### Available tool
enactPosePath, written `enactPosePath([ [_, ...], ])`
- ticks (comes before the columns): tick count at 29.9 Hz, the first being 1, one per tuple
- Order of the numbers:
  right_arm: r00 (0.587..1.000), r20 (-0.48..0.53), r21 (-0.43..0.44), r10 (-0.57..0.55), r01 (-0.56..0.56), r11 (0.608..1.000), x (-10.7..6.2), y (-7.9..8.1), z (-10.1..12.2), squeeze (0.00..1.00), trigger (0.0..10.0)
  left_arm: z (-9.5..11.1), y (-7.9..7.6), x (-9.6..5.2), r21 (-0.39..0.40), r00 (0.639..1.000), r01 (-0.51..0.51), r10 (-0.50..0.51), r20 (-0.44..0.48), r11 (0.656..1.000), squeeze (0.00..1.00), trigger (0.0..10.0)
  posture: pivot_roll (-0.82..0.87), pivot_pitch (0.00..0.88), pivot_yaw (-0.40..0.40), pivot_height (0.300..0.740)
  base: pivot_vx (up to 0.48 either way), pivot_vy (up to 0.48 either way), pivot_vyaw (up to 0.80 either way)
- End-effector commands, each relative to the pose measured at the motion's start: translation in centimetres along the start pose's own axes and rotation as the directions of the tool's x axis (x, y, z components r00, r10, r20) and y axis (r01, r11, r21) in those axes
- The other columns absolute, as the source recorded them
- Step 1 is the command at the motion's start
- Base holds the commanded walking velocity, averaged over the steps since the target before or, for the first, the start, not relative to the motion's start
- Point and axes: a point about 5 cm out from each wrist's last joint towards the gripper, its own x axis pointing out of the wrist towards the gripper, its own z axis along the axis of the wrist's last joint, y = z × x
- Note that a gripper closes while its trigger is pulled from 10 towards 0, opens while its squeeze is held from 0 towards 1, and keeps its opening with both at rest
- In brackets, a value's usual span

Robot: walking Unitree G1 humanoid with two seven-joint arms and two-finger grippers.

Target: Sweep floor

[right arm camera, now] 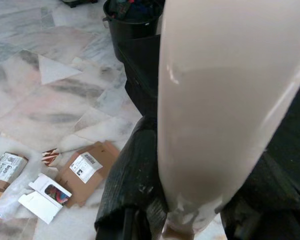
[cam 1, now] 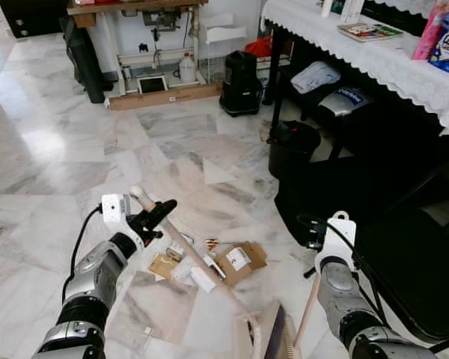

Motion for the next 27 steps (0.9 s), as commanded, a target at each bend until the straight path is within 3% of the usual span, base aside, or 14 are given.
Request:
enactPosePath([
  [1, 0.995, -0.103, -0.014, -0.005, 0.003, 1.0, -0.6, -0.1, -2.3, 0.0, 10.0, 1.4, 0.8, -0.4, 0.066, 0.995, -0.077, 0.072, 0.075, 0.995, 0.0, 10.0, 0.1, 0.0, 0.002, 0.74, 0.0, 0.0, 0.0],
  [7, 0.995, -0.101, -0.013, -0.003, 0.002, 1.0, -0.6, 0.0, -2.3, 0.0, 10.0, 2.6, 1.7, -1.0, 0.151, 0.966, -0.224, 0.199, 0.164, 0.963, 0.0, 10.0, 0.1, 0.0, 0.002, 0.74, 0.0, 0.0, 0.0],
  [9, 0.995, -0.101, -0.013, -0.004, 0.003, 1.0, -0.6, 0.0, -2.3, 0.0, 10.0, 2.8, 2.2, -1.5, 0.206, 0.948, -0.293, 0.255, 0.19, 0.934, 0.0, 10.0, 0.1, 0.0, 0.003, 0.74, 0.0, 0.0, 0.0],
  [17, 0.997, -0.078, 0.011, -0.002, 0.003, 1.0, -0.6, 0.0, -1.9, 0.0, 10.0, 1.3, 2.4, -2.5, 0.326, 0.929, -0.366, 0.322, 0.183, 0.871, 0.0, 10.0, 0.09, 0.0, 0.011, 0.74, 0.0, 0.0, 0.0],
  [19, 0.998, -0.056, 0.02, -0.014, 0.015, 1.0, -0.5, -0.1, -1.5, 0.0, 10.0, 1.0, 2.4, -2.8, 0.385, 0.911, -0.411, 0.354, 0.212, 0.827, 0.0, 10.0, 0.09, 0.0, 0.017, 0.74, 0.0, 0.0, 0.0],
  [27, 0.996, 0.086, 0.098, 0.026, -0.034, 0.995, -0.2, 0.3, 0.8, 0.0, 10.0, 1.4, 1.7, -2.3, 0.416, 0.896, -0.439, 0.351, 0.273, 0.796, 0.0, 10.0, 0.07, 0.0, 0.025, 0.74, 0.0, 0.0, 0.0],
])
